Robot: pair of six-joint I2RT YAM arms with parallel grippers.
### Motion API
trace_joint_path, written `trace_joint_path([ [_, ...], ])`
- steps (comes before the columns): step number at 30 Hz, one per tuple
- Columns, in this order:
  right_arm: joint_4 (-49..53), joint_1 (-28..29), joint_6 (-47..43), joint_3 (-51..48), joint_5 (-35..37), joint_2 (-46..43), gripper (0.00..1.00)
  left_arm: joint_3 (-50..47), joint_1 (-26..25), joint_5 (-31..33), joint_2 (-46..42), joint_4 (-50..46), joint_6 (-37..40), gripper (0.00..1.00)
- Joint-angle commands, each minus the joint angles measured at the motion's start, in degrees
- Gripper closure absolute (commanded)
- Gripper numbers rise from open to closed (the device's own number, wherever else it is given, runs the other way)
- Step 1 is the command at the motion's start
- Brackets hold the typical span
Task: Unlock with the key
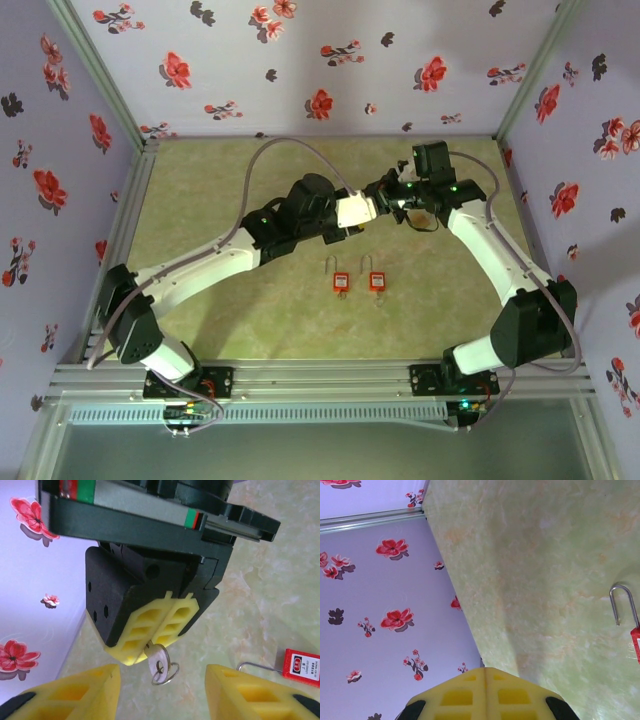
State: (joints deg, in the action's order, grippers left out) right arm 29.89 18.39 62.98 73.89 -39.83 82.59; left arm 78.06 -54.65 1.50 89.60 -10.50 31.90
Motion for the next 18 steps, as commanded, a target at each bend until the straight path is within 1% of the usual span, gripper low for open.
trace_joint_path([
  [1,-0.51,0.38,-0.05,0.65,-0.06,-0.10,1.00,1.32,0.40,0.45,0.05,2.16,-0.42,0.54],
  [3,-2.05,0.43,0.23,0.13,-0.27,-0.58,1.00,1.26,0.58,-0.07,-0.03,2.50,-2.23,0.55],
  [5,-5.49,0.36,1.44,-1.06,-0.46,-1.27,1.00,1.15,1.45,-3.41,-0.51,2.69,-7.94,0.54],
  [7,-8.41,0.33,2.37,-1.83,-0.77,-1.71,1.00,-1.00,2.71,-7.67,-2.00,5.67,-16.00,0.49],
  [8,-9.79,0.36,2.72,-2.14,-0.73,-1.90,1.00,-3.12,3.12,-9.65,-3.33,8.36,-19.82,0.45],
  [10,-12.61,0.30,3.49,-2.67,-0.59,-2.30,1.00,-7.20,3.32,-11.61,-5.62,13.72,-26.56,0.38],
  [11,-14.72,0.31,4.06,-2.97,-0.72,-2.43,1.00,-9.10,3.32,-12.42,-6.60,16.47,-30.44,0.36],
  [12,-16.86,0.29,4.63,-3.35,-0.84,-2.60,1.00,-10.56,3.41,-12.89,-7.16,18.45,-33.23,0.35],
  [13,-19.25,0.25,5.45,-3.80,-0.93,-2.70,1.00,-11.99,3.53,-13.18,-7.73,20.45,-37.70,0.34],
  [16,-23.70,0.38,6.92,-4.72,-1.02,-2.96,1.00,-15.18,4.15,-13.25,-8.85,25.83,-45.31,0.33],
  [18,-23.48,0.34,7.25,-4.75,-1.21,-2.70,1.00,-16.51,4.17,-11.91,-9.56,27.32,-45.32,0.33],
])
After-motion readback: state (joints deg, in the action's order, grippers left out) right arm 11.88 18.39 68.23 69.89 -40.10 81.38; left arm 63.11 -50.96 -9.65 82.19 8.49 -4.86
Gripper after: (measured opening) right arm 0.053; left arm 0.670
